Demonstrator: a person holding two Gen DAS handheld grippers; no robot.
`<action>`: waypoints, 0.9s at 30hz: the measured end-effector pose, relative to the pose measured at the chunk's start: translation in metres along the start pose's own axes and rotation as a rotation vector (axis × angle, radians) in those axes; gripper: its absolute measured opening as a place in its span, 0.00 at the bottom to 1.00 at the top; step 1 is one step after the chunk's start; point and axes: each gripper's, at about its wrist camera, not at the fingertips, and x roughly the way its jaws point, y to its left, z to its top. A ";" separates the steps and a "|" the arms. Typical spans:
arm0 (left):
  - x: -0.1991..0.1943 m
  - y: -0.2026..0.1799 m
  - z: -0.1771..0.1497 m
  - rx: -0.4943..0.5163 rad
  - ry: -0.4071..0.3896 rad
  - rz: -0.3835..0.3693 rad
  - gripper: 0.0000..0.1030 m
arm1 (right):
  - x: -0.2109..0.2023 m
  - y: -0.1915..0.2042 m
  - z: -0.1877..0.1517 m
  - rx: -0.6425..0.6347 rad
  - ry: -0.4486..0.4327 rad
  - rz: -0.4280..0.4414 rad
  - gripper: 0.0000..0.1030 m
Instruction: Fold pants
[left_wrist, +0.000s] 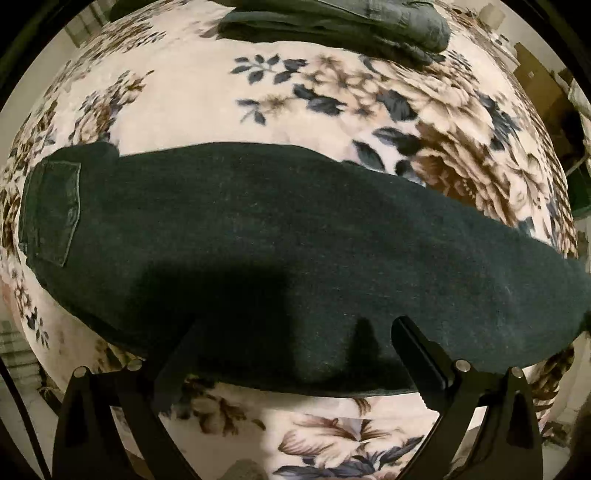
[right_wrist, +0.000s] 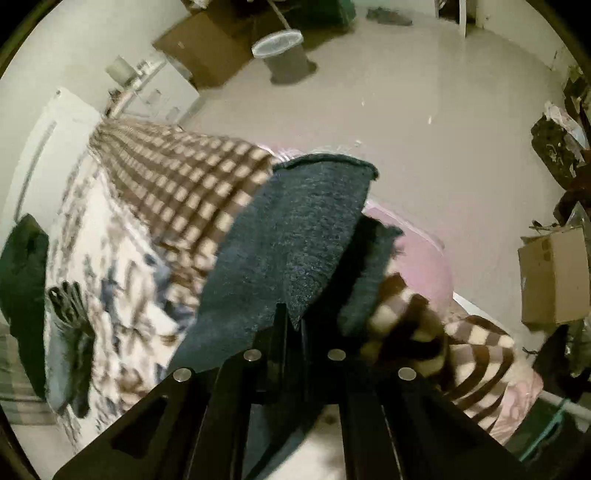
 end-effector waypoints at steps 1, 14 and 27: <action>0.001 0.004 -0.001 -0.015 0.007 -0.003 1.00 | 0.016 -0.005 0.003 -0.001 0.079 -0.017 0.08; -0.042 0.210 -0.019 -0.403 -0.018 0.010 1.00 | -0.006 0.097 -0.182 -0.220 0.462 0.189 0.52; 0.022 0.371 0.010 -0.762 0.006 -0.151 0.98 | 0.080 0.161 -0.340 -0.059 0.547 0.215 0.24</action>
